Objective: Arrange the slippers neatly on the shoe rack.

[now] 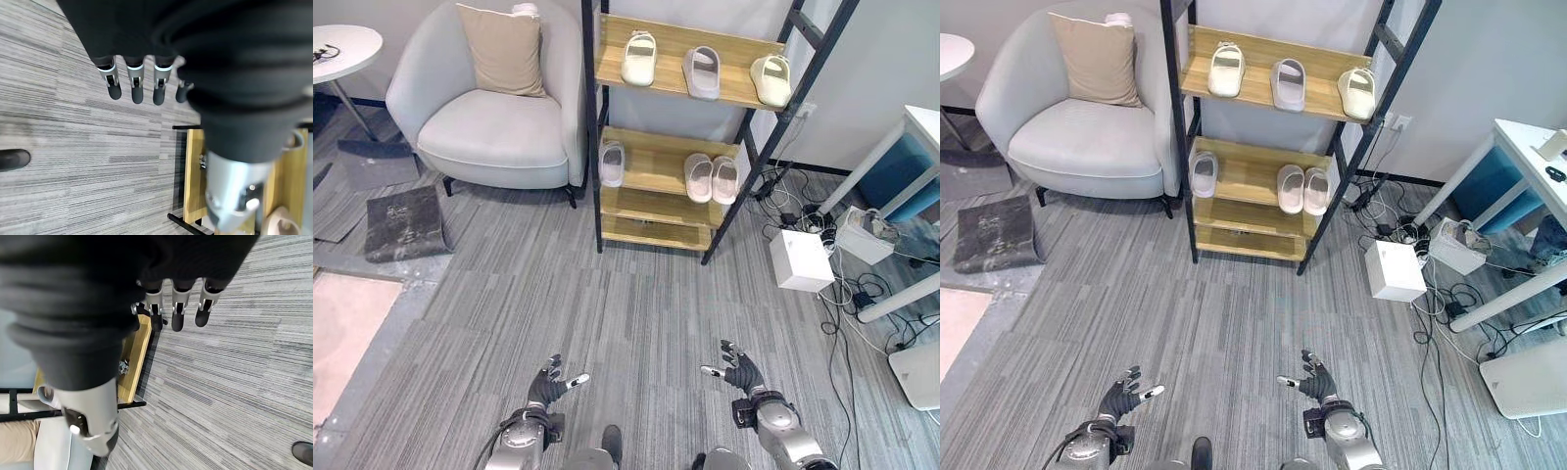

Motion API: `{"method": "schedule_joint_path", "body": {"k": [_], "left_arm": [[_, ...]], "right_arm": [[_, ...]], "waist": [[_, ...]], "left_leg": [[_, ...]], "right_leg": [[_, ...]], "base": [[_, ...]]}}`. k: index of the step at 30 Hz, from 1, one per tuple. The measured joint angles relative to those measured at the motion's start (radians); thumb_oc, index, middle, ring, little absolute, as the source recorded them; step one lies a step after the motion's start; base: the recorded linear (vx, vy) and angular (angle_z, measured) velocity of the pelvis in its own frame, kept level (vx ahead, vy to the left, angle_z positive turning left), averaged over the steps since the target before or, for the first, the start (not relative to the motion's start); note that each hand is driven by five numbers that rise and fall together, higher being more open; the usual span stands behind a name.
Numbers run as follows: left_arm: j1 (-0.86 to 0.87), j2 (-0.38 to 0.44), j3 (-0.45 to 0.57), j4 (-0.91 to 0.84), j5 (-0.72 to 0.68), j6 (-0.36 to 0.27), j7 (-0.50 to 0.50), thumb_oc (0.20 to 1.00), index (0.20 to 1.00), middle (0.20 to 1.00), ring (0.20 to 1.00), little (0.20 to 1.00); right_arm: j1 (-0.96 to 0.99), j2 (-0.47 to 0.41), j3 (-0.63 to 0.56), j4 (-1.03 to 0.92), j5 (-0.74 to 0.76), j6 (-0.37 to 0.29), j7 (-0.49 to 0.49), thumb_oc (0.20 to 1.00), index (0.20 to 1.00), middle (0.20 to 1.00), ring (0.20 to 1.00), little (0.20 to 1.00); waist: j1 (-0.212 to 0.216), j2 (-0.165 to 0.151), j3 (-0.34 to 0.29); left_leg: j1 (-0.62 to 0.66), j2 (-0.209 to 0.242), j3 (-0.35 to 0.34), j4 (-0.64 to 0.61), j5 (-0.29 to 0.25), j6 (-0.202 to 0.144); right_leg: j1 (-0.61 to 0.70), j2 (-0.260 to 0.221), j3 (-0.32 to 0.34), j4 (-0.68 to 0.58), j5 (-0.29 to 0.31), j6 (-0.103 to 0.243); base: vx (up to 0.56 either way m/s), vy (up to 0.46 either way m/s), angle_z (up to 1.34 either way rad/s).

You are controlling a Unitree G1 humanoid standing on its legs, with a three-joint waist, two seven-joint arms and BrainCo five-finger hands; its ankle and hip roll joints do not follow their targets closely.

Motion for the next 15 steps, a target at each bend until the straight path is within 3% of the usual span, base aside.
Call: {"method": "schedule_joint_path", "body": {"k": [1,2,4,5,6,9,10,11,12,13,14,15], "left_arm": [[-0.002,-0.008,0.003,0.000,0.000,-0.002,-0.002,1.000,1.000,1.000,1.000,1.000],[-0.003,-0.017,0.008,0.000,0.000,-0.001,-0.001,1.000,1.000,1.000,1.000,1.000],[-0.006,-0.017,0.010,-0.001,0.001,-0.001,-0.002,1.000,1.000,1.000,1.000,1.000],[-0.010,-0.018,0.012,-0.002,0.002,-0.001,-0.002,1.000,1.000,1.000,1.000,1.000],[-0.011,-0.017,0.012,-0.002,0.002,0.000,-0.002,1.000,1.000,1.000,1.000,1.000],[-0.003,-0.022,0.010,-0.003,0.006,0.000,-0.003,1.000,1.000,1.000,1.000,1.000],[0.003,-0.032,0.013,0.003,0.008,0.001,0.000,1.000,1.000,1.000,1.000,1.000],[0.013,-0.035,-0.001,-0.001,0.008,0.000,-0.003,1.000,1.000,1.000,1.000,1.000],[0.012,-0.040,0.002,-0.001,0.008,-0.001,-0.003,1.000,1.000,1.000,1.000,1.000],[0.007,-0.040,0.004,-0.001,0.006,-0.001,-0.003,1.000,1.000,1.000,1.000,1.000],[0.007,-0.039,0.004,-0.001,0.003,-0.002,-0.003,1.000,1.000,1.000,1.000,1.000],[-0.003,-0.040,0.004,0.001,0.001,-0.003,-0.003,1.000,1.000,1.000,1.000,1.000]], "right_arm": [[0.007,-0.004,-0.003,0.000,0.000,-0.001,0.000,1.000,1.000,1.000,1.000,1.000],[0.013,-0.005,-0.013,-0.002,0.000,0.002,0.000,1.000,1.000,1.000,1.000,1.000],[0.023,-0.009,-0.016,-0.003,0.000,0.005,-0.002,1.000,1.000,1.000,1.000,1.000],[0.029,-0.008,-0.016,-0.003,0.000,0.013,-0.001,1.000,1.000,1.000,1.000,1.000],[0.029,-0.007,-0.016,-0.003,-0.001,0.016,-0.001,1.000,1.000,1.000,1.000,1.000],[0.053,-0.006,-0.016,-0.003,-0.001,0.019,-0.001,1.000,1.000,1.000,1.000,1.000],[0.059,-0.010,-0.017,0.013,0.000,0.022,0.000,1.000,1.000,1.000,1.000,1.000],[0.067,-0.013,-0.023,0.014,0.000,0.021,0.000,1.000,1.000,1.000,1.000,1.000],[0.063,-0.016,-0.022,0.013,0.001,0.019,0.000,1.000,1.000,1.000,1.000,1.000],[0.041,-0.018,-0.024,0.015,0.002,0.018,0.000,1.000,1.000,1.000,1.000,1.000],[0.036,-0.018,-0.026,0.015,0.004,0.017,0.000,1.000,1.000,1.000,1.000,1.000],[0.033,-0.023,-0.022,0.014,0.005,0.014,0.000,1.000,1.000,1.000,1.000,1.000]], "waist": [[-0.011,0.011,0.000],[-0.013,0.016,0.001],[-0.019,0.018,0.005],[-0.027,0.014,0.005],[-0.032,0.011,0.007],[-0.051,-0.006,-0.001],[-0.053,0.007,-0.009],[-0.054,0.022,-0.025],[-0.048,0.028,-0.030],[-0.041,0.028,-0.031],[-0.037,0.022,-0.031],[-0.028,-0.003,-0.037]], "left_leg": [[0.002,0.002,0.001,-0.003,-0.031,-0.024],[0.017,0.000,-0.002,-0.004,-0.027,-0.023],[0.032,-0.001,0.001,-0.008,-0.034,-0.033],[0.044,-0.002,-0.005,-0.004,-0.063,-0.052],[0.057,-0.002,-0.008,-0.005,-0.076,-0.057],[0.146,0.013,-0.041,-0.023,-0.123,-0.090],[0.180,0.049,-0.057,-0.019,-0.161,-0.115],[0.184,0.086,-0.060,0.015,-0.167,-0.136],[0.187,0.107,-0.060,0.039,-0.165,-0.139],[0.161,0.135,-0.064,0.115,-0.166,-0.151],[0.132,0.142,-0.071,0.184,-0.169,-0.158],[0.053,0.145,-0.085,0.358,-0.158,-0.197]], "right_leg": [[-0.027,0.006,0.002,-0.045,0.021,0.002],[-0.045,0.019,0.004,-0.175,0.070,-0.001],[-0.072,0.022,0.003,-0.294,0.143,0.005],[-0.087,0.026,0.004,-0.403,0.208,0.021],[-0.091,0.025,0.006,-0.453,0.237,0.021],[-0.059,0.034,0.001,-0.421,0.258,0.006],[-0.036,0.066,0.004,-0.386,0.287,-0.059],[-0.024,0.100,0.006,-0.372,0.305,-0.080],[-0.011,0.124,0.001,-0.376,0.295,-0.125],[0.012,0.155,-0.014,-0.390,0.284,-0.149],[0.028,0.164,-0.022,-0.408,0.280,-0.150],[0.054,0.174,-0.023,-0.438,0.289,-0.207]], "base": [[0.50,-0.123,0.09],[0.43,-0.111,0.03],[0.41,-0.087,0.10],[0.42,-0.069,0.08],[0.45,-0.076,0.09],[0.60,-0.076,0.30],[0.29,-0.061,0.24],[0.29,-0.089,0.11],[0.34,-0.127,-0.04],[0.29,-0.142,-0.08],[0.23,-0.136,-0.06],[0.23,-0.128,-0.10]]}}
